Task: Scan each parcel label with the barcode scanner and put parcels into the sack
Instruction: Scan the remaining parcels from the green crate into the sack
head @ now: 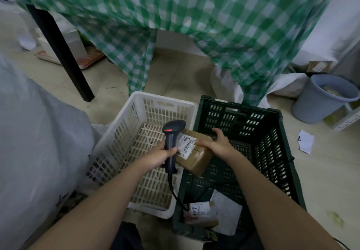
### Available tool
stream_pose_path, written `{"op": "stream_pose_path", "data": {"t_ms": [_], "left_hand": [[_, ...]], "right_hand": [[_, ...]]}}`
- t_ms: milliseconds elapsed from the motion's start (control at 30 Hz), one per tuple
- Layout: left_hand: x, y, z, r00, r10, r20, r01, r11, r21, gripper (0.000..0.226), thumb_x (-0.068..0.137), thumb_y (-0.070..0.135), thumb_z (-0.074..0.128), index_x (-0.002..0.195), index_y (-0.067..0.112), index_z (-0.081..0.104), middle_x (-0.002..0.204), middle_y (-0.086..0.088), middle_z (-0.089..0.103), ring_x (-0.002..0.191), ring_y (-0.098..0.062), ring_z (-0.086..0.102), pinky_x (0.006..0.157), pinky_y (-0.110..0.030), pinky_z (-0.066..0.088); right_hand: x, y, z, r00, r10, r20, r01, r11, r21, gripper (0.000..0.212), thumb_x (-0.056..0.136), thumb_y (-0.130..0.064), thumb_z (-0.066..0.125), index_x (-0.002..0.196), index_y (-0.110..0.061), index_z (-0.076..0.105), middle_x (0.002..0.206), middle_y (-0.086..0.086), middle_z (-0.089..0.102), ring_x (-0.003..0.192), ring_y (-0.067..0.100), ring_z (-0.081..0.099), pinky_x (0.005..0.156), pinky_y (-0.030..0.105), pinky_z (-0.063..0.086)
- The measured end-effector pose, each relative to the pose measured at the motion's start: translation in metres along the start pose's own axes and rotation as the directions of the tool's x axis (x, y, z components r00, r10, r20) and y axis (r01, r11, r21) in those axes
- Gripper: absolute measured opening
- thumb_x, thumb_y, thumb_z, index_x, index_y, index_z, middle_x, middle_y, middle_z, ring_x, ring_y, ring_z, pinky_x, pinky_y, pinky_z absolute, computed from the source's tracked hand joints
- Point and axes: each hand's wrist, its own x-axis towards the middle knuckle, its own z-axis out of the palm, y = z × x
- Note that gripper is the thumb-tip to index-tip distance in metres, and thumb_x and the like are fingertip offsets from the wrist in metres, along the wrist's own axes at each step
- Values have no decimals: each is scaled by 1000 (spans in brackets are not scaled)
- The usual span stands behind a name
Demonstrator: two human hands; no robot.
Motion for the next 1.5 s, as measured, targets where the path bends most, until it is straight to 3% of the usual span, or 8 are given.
{"op": "stream_pose_path", "data": {"t_ms": [100, 167, 467, 733, 867, 1033, 1267, 1500], "left_hand": [[3, -3, 4, 1000, 0, 6, 0, 1000, -2, 16, 99, 27, 51, 115, 27, 46, 112, 1, 60, 106, -20, 58, 94, -36, 47], [3, -1, 6, 1000, 8, 3, -8, 1000, -16, 10, 99, 26, 51, 108, 28, 49, 104, 4, 61, 100, -19, 60, 93, -37, 49], [-2, 7, 8, 998, 54, -43, -54, 999, -9, 33, 98, 29, 53, 130, 25, 43, 124, -1, 55, 111, -20, 56, 100, -38, 45], [-20, 19, -12, 975, 172, -138, -199, 955, -218, 27, 94, 6, 56, 115, 22, 50, 115, -9, 61, 110, -26, 58, 104, -46, 43], [-35, 28, -17, 961, 175, -214, -246, 893, -376, 29, 90, -6, 50, 111, 14, 53, 90, -7, 63, 83, -20, 59, 87, -39, 47], [-50, 30, -27, 946, 190, -264, -276, 898, -343, 16, 90, 7, 59, 99, 20, 56, 80, -4, 59, 72, -16, 56, 64, -30, 48], [-51, 19, -30, 908, 243, -343, -319, 929, -189, 20, 88, 27, 67, 104, 15, 64, 87, -9, 71, 82, -25, 67, 73, -36, 52], [-48, 10, -39, 905, 272, -326, -337, 928, -160, 22, 84, 18, 72, 104, 14, 63, 98, -25, 67, 65, -20, 59, 66, -37, 50]], "right_hand": [[-16, 3, -6, 946, 168, 277, -210, 969, 130, 120, 74, -34, 83, 152, -38, -8, 157, 15, 23, 128, 45, 45, 95, 57, 43], [-22, 7, -3, 936, 173, 308, -236, 954, 183, 113, 77, -27, 81, 151, -35, -4, 148, 19, 38, 113, 40, 60, 94, 56, 49], [-10, -2, 0, 992, 92, -90, -31, 850, 526, 51, 91, -34, 61, 129, -28, 28, 126, 10, 52, 100, 26, 61, 74, 38, 55], [-11, -22, -15, 843, -130, -522, 379, 832, 405, 26, 93, -39, 60, 115, -26, 60, 118, 3, 62, 101, 18, 60, 75, 29, 49], [-18, -34, -16, 882, -185, -433, 399, 782, 478, 32, 94, -34, 62, 124, -23, 63, 124, 1, 63, 111, 18, 61, 97, 37, 51], [-34, -46, -16, 881, -278, -382, 429, 809, 402, 31, 103, -26, 45, 129, -23, 61, 115, -2, 64, 102, 12, 62, 81, 23, 50], [-30, -40, -1, 851, -429, -302, 479, 870, 114, 39, 99, -46, 42, 130, -29, 60, 140, 0, 44, 128, 13, 42, 113, 36, 32], [-35, -43, -9, 923, -377, -85, 384, 917, 107, 54, 97, -18, 56, 140, -45, 39, 131, -3, 22, 116, 19, 36, 95, 27, 39]]}}
